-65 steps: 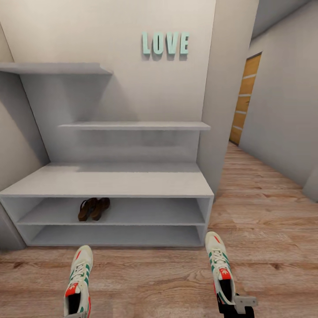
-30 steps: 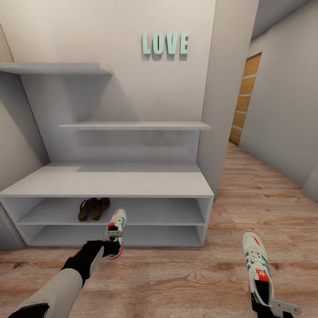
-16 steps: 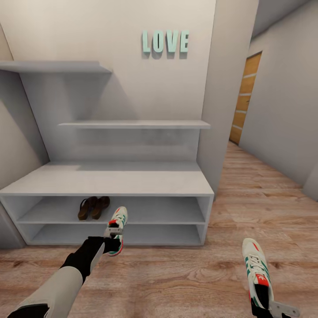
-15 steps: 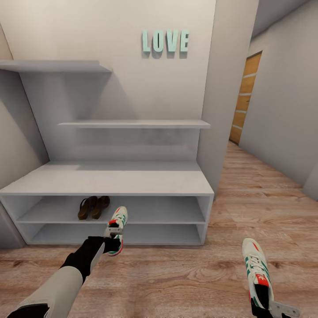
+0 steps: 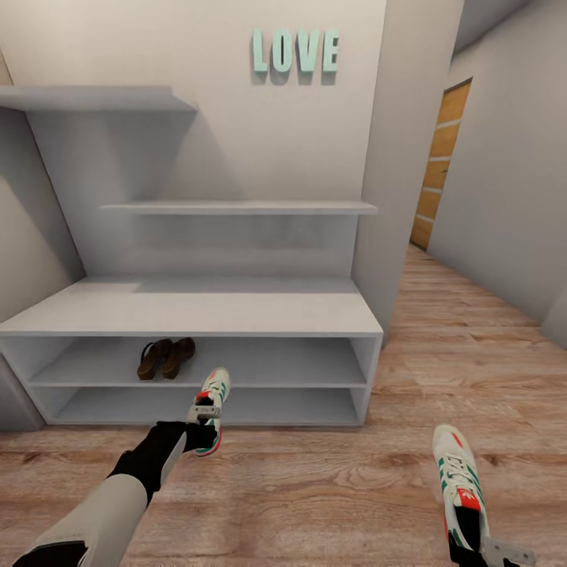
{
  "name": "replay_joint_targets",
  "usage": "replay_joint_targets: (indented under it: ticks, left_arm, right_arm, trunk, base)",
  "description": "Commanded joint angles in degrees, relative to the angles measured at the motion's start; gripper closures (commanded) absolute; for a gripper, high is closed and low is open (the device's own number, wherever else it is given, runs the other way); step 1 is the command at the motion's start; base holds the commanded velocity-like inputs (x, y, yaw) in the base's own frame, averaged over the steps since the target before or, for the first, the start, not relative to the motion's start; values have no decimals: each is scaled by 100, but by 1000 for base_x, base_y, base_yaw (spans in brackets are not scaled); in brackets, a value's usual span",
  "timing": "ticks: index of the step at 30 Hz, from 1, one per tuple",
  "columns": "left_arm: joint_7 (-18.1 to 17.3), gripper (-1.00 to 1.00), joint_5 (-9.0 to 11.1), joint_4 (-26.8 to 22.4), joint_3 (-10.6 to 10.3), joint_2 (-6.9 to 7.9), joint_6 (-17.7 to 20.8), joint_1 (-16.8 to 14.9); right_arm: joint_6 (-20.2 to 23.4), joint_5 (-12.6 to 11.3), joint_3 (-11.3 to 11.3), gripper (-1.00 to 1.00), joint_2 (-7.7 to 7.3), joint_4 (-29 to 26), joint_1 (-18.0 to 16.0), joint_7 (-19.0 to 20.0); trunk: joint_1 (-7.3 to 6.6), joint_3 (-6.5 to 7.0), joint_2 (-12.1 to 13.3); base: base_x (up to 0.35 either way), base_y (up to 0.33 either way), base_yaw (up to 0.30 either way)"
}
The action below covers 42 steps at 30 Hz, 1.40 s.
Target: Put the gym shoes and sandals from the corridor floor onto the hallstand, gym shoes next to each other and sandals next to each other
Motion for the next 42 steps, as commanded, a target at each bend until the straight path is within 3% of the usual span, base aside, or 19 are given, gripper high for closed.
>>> replay_joint_targets:
  ticks: [1,5,16,42]
  left_arm:
    - [-50,100,-55,-11,45,-2,28,5]
    - [-52,100,-55,-9,44,4,28,19]
    - [-47,100,-60,-22,48,21,-46,51]
    - [-36,100,-56,-98,89,23,-68,58]
  right_arm:
    - [-18,28,-14,100,0,4,-5,-15]
    - [-19,28,-15,100,-1,4,-5,-17]
    - [-33,41,-9,100,-8,4,-5,-24]
    - [-28,54,8,100,-10,13,-5,-15]
  trunk:
    - [21,-33,-44]
    - [109,-141,-205]
    - [109,-184,-205]
    - [109,-185,-205]
  base:
    - [0,0,0]
    - [0,0,-44]
    - [16,0,-83]
    - [308,0,-1]
